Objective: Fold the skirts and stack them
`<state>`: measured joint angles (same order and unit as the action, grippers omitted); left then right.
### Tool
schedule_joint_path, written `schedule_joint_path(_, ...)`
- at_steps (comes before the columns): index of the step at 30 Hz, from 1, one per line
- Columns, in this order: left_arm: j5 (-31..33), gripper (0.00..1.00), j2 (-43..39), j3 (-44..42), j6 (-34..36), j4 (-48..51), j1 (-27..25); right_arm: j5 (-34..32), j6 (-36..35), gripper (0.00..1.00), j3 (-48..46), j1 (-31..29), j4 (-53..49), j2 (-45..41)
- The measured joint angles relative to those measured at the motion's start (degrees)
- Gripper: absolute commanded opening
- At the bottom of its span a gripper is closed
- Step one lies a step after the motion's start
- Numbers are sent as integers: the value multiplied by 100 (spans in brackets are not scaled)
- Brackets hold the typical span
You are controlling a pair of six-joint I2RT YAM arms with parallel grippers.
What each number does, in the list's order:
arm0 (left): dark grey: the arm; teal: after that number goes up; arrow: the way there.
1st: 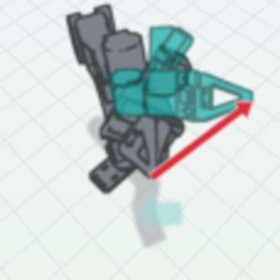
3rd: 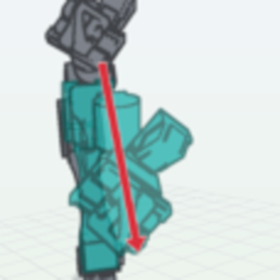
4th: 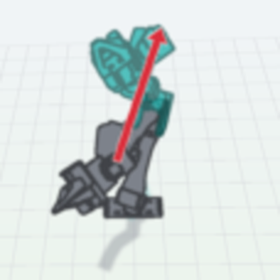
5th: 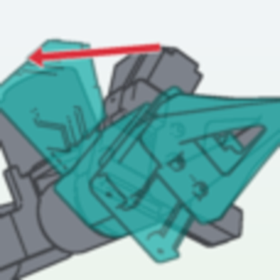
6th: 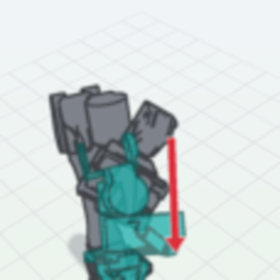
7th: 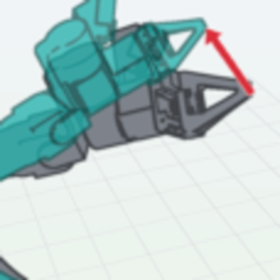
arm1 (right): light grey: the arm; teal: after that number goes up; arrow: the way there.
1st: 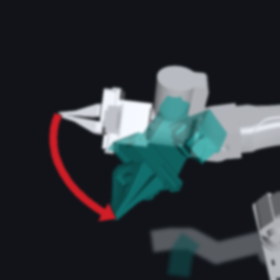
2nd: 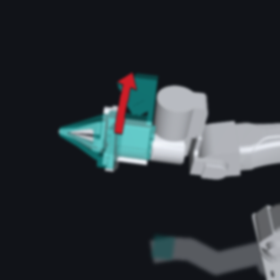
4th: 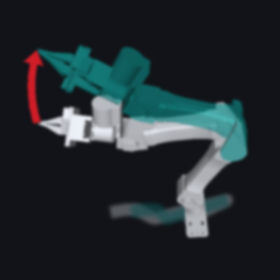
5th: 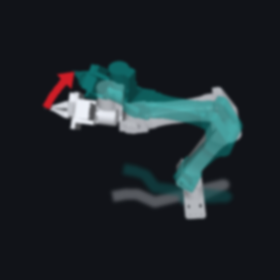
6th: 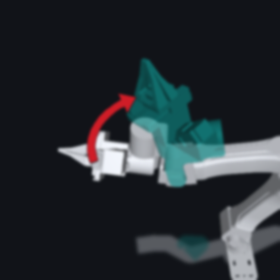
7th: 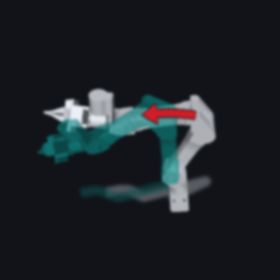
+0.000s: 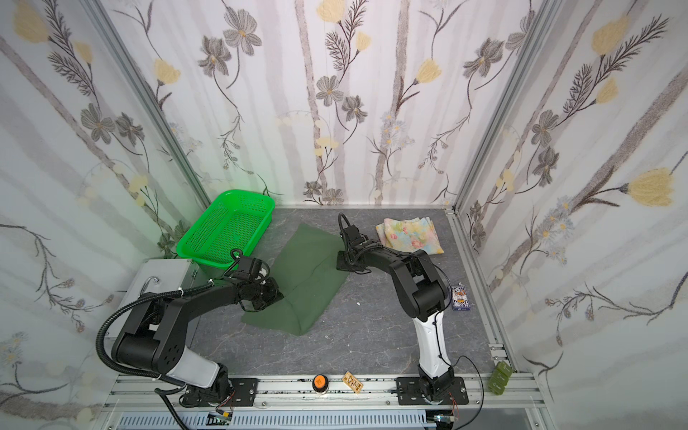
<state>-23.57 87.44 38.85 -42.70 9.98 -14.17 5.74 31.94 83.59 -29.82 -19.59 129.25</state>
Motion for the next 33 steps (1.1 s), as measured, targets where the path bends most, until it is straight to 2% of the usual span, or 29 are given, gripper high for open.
schedule_joint_path(2, -17, 9, -120, -13, -87, 9, -76, -151, -74, 16, 72, 39, -109, -70)
schedule_joint_path(4, -61, 9, -295, -13, -136, 9, -140, -208, -146, 39, 59, -31, -212, -319)
schedule_joint_path(6, -101, 10, -509, -13, -184, 4, -133, -293, -256, 52, -7, -227, -308, -708)
schedule_joint_path(7, -120, 11, -616, -22, -208, 0, -111, -354, -295, 54, -28, -374, -330, -905)
schedule_joint_path(9, -197, 12, -837, -107, -234, -31, -63, -455, -354, 56, -33, -752, -339, -1165)
schedule_joint_path(11, -223, 18, -1091, -271, -251, -26, -17, -459, -352, 59, 15, -1187, -428, -1228)
schedule_joint_path(13, -236, 40, -1421, -520, -267, 15, 81, -466, -348, 60, 116, -1617, -612, -1156)
schedule_joint_path(15, -232, 48, -1786, -785, -310, 109, 208, -549, -319, 60, 339, -2013, -789, -962)
schedule_joint_path(18, -190, 68, -2332, -1106, -385, 387, 407, -656, -289, 60, 737, -2481, -994, -568)
schedule_joint_path(22, -83, 70, -2826, -1325, -398, 732, 658, -713, -286, 61, 1128, -2697, -1202, -111)
schedule_joint_path(26, -68, 70, -2903, -1440, -431, 927, 730, -763, -310, 61, 1550, -2811, -1423, 396)
schedule_joint_path(33, -83, 71, -3038, -1467, -568, 1003, 828, -881, -437, 55, 1884, -2839, -1873, 811)
